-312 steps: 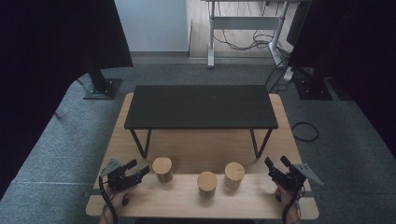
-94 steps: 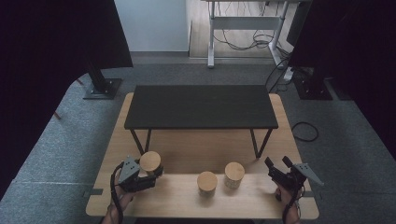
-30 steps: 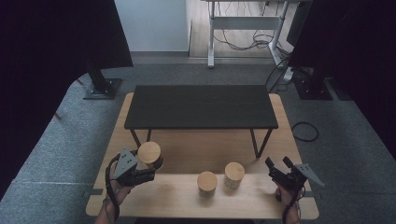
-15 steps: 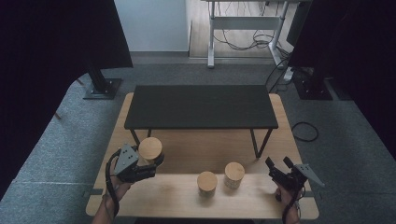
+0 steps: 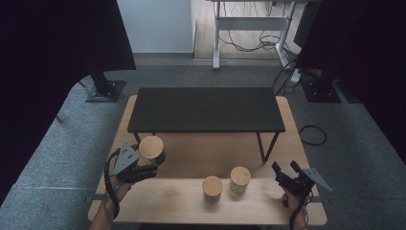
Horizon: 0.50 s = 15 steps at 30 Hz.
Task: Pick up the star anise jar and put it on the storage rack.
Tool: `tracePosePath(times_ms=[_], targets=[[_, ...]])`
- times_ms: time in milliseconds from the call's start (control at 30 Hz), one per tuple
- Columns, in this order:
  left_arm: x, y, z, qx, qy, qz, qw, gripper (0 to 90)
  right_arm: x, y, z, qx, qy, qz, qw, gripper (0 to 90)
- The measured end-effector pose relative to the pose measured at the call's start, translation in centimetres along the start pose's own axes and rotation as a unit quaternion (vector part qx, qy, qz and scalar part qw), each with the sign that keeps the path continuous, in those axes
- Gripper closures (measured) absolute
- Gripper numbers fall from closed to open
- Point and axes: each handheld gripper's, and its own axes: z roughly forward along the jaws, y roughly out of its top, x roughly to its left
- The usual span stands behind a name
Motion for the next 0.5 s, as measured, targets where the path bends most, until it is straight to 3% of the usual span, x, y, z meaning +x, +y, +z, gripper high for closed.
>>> tracePosePath(times_ms=[233,500], targets=[[0.2,0.3,0.0,0.000,0.001,0.000,1.0000,25.2,0.0,0.0,0.0,0.001,0.002,0.001,1.0000,10.1],[0.1,1.5,-0.2,-0.012,0.009,0.016,0.9998,25.3,-0.1,0.0,0.0,0.001,0.005,0.002,1.0000,10.0]])
